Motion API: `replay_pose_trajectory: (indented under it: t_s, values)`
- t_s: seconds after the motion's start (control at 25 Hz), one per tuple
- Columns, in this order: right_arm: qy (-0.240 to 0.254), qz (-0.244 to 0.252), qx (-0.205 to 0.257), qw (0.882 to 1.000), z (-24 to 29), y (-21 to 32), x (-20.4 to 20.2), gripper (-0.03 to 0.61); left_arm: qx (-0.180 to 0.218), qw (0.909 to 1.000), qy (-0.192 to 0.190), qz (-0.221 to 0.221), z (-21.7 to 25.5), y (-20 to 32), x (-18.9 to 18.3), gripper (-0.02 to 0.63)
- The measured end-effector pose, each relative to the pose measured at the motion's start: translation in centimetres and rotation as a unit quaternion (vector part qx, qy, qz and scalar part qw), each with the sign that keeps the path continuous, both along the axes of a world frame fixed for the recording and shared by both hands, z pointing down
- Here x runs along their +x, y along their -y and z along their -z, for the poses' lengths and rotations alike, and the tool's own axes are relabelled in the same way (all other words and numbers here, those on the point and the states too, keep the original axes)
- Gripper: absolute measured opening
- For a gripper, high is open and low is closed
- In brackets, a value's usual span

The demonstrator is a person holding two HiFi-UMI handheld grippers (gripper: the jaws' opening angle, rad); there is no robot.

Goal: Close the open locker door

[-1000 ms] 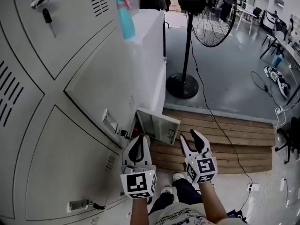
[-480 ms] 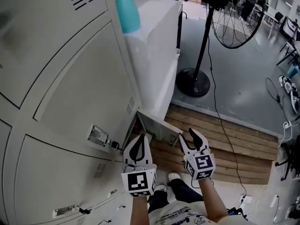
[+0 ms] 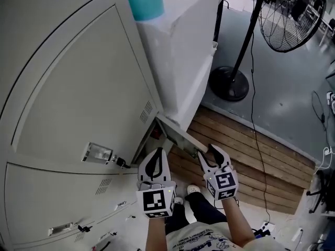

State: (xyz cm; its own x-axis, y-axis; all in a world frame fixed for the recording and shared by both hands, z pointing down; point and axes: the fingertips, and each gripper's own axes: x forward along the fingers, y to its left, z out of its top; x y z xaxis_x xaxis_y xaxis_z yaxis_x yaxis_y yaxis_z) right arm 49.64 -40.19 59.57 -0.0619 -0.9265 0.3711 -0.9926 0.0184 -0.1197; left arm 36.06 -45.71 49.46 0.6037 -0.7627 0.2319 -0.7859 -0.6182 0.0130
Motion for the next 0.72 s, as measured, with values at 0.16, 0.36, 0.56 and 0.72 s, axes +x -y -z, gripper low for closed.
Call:
replay_pose_trajectory:
  t_s: [0.16,0.36,0.56,0.72]
  values:
    - [0.011,0.013,-0.011,1.0,-1.4,0.2,0.1,0.184,-0.012,0.9998,0.007,0.013,-1.3,0.0,0.0,0.008]
    - [0.015,0.03,-0.021,0.999,-2.5,0.3,0.0,0.183,-0.025,0.9992,0.015,0.026,-2.4,-0.5,-0.3,0.008]
    - [0.014,0.034,-0.024,0.999,-2.9,0.2,-0.4,0.141,-0.035,0.9982,0.017,0.047,-2.9,-0.9,-1.5,0.008]
    - [0.01,0.041,-0.023,0.999,-2.9,-0.3,-1.3,0.117,-0.034,0.9975,0.016,0.06,-2.8,-1.3,-2.8,0.006]
